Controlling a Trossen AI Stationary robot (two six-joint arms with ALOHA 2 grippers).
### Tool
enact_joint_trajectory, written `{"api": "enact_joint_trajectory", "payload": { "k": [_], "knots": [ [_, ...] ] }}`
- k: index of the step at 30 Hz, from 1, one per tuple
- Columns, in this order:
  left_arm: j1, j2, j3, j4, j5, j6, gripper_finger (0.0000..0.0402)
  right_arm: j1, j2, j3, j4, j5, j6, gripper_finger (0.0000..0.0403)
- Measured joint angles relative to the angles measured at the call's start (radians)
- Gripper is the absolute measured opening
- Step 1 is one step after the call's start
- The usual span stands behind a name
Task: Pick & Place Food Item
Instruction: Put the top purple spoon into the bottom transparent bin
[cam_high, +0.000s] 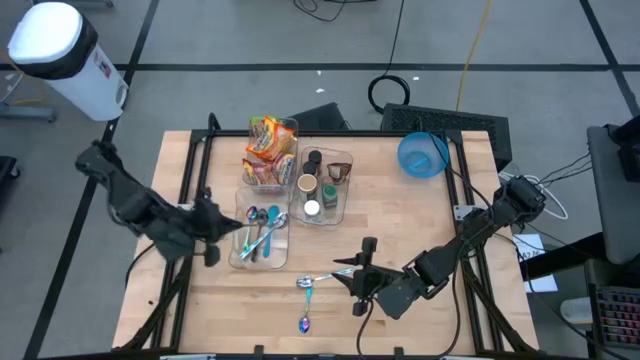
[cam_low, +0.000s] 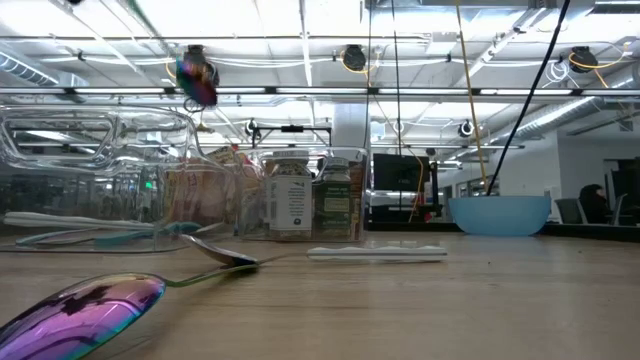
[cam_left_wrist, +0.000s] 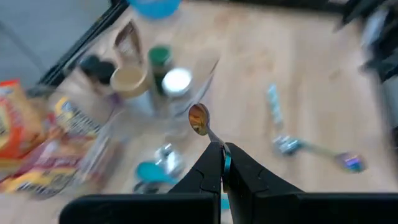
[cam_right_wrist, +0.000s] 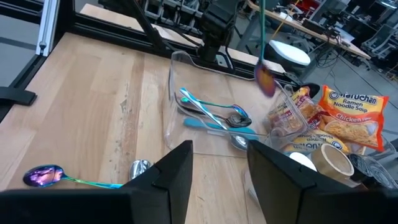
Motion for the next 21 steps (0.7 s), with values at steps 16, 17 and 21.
{"api": "enact_joint_trajectory", "payload": {
  "k": [16, 17, 21],
  "knots": [
    [0.192, 0.286, -0.190, 0.010, 0.006, 0.021, 0.0009, 0.000, 0.000, -0.001, 0.007, 0.000, 0.000, 0.0140],
    [0.203, 0.303, -0.190, 0.029, 0.013, 0.042, 0.0013, 0.000, 0.000, -0.001, 0.007, 0.000, 0.000, 0.0140],
    [0.248, 0.363, -0.190, 0.138, 0.077, 0.175, 0.0019, 0.000, 0.000, -0.001, 0.007, 0.000, 0.000, 0.0140]
  ]
}}
